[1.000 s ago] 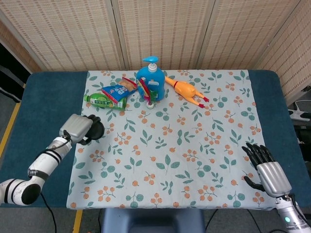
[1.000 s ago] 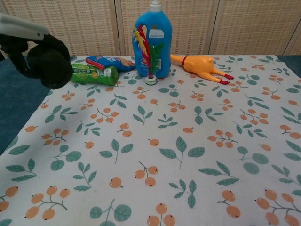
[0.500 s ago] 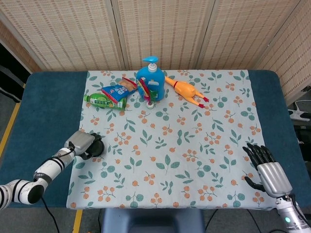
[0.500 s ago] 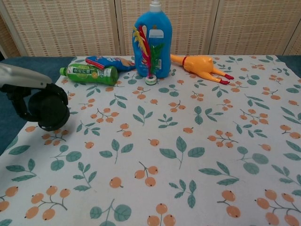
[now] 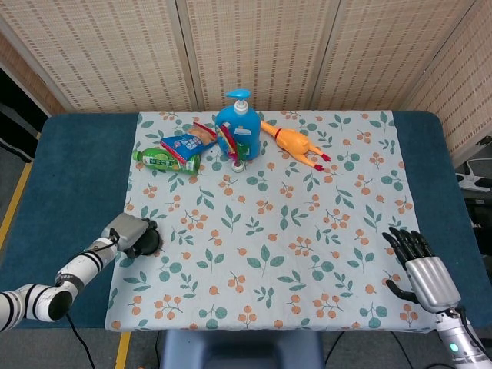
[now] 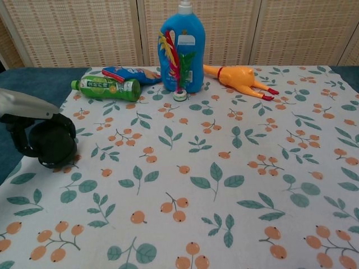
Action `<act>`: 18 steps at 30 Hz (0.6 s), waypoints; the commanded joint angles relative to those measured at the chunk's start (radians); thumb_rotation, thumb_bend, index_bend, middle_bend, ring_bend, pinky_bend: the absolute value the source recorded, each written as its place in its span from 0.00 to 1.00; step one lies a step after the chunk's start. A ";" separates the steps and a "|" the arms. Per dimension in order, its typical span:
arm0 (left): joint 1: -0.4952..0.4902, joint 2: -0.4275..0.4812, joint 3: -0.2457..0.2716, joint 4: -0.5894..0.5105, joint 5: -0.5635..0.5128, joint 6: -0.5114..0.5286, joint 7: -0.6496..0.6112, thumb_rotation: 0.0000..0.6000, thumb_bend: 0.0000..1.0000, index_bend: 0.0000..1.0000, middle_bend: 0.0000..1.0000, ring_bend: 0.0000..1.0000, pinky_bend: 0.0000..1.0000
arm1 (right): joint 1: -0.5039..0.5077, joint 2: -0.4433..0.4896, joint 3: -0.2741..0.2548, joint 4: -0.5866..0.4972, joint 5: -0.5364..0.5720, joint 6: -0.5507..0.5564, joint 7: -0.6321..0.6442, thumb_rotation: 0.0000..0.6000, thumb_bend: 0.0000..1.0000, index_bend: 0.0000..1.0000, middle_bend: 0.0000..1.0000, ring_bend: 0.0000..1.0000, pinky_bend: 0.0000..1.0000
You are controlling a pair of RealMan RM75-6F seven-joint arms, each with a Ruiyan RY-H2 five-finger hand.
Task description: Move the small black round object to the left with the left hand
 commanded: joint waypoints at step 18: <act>0.032 -0.027 -0.013 0.009 0.046 0.066 -0.027 1.00 0.43 0.00 0.00 0.00 0.25 | 0.002 0.003 -0.005 -0.006 -0.001 -0.009 -0.001 1.00 0.18 0.00 0.00 0.00 0.00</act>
